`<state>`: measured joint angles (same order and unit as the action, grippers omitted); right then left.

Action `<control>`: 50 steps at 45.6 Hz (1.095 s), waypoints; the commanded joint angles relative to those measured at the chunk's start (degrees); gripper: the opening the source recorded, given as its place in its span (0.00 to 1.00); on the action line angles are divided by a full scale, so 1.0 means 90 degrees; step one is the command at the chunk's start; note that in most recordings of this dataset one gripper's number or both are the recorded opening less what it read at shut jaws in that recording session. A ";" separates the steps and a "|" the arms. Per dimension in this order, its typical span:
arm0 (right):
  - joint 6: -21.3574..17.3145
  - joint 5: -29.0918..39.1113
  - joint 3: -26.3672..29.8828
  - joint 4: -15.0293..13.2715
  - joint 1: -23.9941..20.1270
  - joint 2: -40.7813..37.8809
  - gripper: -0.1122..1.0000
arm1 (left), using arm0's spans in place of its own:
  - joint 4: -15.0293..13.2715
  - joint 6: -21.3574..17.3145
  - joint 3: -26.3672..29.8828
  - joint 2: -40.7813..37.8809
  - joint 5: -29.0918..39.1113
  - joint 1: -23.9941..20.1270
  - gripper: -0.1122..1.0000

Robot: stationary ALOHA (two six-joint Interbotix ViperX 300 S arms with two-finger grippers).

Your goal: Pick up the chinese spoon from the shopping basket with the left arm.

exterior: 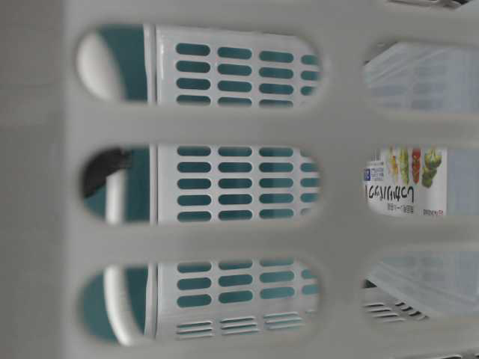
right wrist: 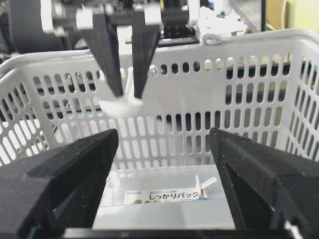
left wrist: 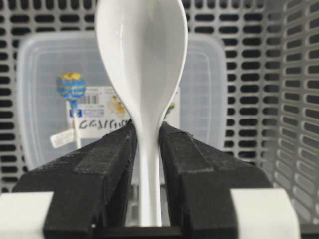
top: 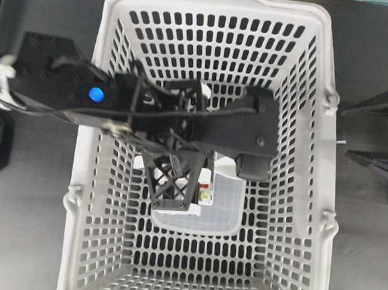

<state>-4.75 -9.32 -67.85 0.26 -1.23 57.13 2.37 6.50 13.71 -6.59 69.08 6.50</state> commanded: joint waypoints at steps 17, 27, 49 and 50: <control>-0.0010 -0.0039 0.0049 0.0020 0.0010 -0.0029 0.74 | 0.0020 -0.0020 0.0322 0.0166 0.0078 0.0000 0.25; -0.0010 -0.0039 0.0049 0.0020 0.0010 -0.0029 0.74 | 0.0020 -0.0020 0.0322 0.0166 -0.0010 0.0010 0.25; -0.0010 -0.0029 0.0029 0.0020 0.0010 -0.0020 0.74 | 0.0020 -0.0107 0.0322 0.0156 -0.0068 0.0010 0.25; -0.0010 -0.0039 0.0029 0.0020 0.0010 -0.0020 0.74 | 0.0020 -0.0127 0.0322 0.0156 -0.0068 0.0010 0.25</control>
<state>-4.75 -9.32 -67.94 0.26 -1.23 57.22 2.37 5.80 15.12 -6.59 68.82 6.50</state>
